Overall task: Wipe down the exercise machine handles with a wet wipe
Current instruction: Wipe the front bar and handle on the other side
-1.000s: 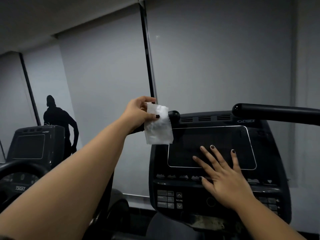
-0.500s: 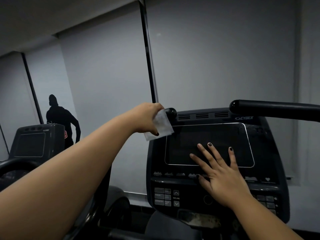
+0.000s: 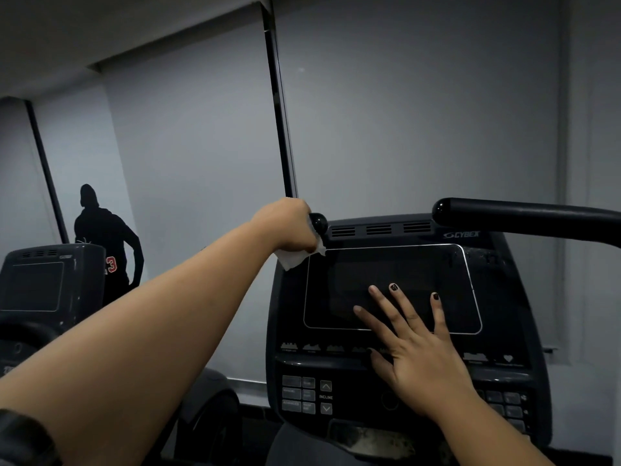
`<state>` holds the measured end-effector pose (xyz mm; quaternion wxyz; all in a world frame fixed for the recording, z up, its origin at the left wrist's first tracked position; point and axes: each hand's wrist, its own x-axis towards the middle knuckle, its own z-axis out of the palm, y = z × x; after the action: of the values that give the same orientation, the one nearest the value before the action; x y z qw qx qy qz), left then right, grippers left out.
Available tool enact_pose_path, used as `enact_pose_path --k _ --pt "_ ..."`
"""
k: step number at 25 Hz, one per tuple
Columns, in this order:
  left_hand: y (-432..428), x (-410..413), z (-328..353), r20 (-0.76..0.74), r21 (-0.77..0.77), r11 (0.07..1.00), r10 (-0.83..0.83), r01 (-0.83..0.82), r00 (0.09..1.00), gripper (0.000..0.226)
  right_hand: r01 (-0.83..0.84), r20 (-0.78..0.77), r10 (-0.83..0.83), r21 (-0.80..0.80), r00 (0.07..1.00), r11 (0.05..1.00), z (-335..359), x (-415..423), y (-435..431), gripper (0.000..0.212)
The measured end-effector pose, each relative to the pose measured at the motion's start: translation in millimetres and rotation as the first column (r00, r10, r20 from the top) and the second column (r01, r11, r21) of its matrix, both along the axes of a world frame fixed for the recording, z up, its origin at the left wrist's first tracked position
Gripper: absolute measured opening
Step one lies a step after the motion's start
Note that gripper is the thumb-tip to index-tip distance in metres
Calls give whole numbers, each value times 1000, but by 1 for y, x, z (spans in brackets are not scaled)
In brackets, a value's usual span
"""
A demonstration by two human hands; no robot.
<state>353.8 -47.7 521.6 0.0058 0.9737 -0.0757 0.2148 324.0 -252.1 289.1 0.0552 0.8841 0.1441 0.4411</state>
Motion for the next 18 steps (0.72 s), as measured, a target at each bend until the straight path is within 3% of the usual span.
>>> enact_pose_path --k 2,5,7,13,16,18 --pt "-6 -1 -5 84 21 998 -53 51 995 26 2 -8 -2 -6 1000 1000 1 -2 -1 64" --pt "-3 2 -24 339 124 985 -157 122 927 17 6 -15 -6 -7 1000 1000 2 -3 0 64" --pt "16 3 -33 408 185 976 -179 111 895 15 4 -17 -5 -5 1000 1000 2 -4 0 64" --pt "98 2 -46 402 133 989 12 -71 915 5 22 -22 -22 -22 1000 1000 2 -3 -1 64" --pt "125 0 -49 347 67 977 169 -204 923 19 28 -20 -28 -17 999 999 2 -3 -1 64" --pt "121 1 -46 287 40 981 172 -191 942 19 26 -12 -26 -21 1000 999 3 -3 -1 65"
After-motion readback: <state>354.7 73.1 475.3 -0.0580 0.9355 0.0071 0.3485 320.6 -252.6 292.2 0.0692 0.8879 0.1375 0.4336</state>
